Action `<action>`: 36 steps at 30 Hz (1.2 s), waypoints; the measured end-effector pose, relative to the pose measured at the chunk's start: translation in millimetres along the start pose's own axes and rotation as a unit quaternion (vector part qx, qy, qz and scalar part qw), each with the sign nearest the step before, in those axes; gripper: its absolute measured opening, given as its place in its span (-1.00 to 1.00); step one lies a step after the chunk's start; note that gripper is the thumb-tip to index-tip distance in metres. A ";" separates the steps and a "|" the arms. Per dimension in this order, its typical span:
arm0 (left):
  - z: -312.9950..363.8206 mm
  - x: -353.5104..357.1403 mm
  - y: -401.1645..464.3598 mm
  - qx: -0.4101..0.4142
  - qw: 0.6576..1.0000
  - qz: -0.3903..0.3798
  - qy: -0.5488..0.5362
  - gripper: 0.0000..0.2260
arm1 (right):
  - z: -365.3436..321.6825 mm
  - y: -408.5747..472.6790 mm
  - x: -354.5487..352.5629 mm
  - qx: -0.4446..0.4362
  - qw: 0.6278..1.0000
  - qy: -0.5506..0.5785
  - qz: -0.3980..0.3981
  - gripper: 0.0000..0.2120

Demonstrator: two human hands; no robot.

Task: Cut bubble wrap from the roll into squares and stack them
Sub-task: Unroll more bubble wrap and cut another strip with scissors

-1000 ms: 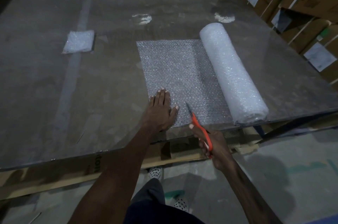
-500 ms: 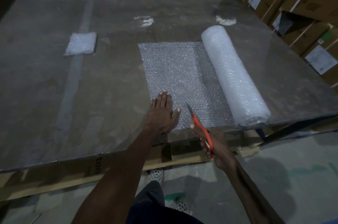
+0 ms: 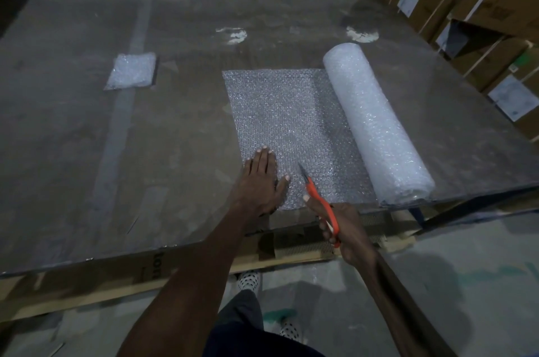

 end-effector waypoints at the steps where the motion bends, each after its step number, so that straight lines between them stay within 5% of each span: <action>1: 0.2 0.5 -0.1 0.001 1.000 0.002 -0.002 -0.32 | -2.1 1.0 0.5 0.002 1.000 -0.002 0.001 -0.65; 36: -41.1 -16.8 62.3 0.008 1.000 0.003 -0.008 -0.39 | -18.5 25.0 7.5 0.004 1.000 0.000 0.004 -0.62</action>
Point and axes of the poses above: each hand's wrist, its own y-axis towards the middle knuckle, its own x-axis out of the palm, z = x × y, the point moved 2 cm from there along y, towards the middle knuckle, and after that the axes turned 1 degree about -z, right-handed, at the moved point
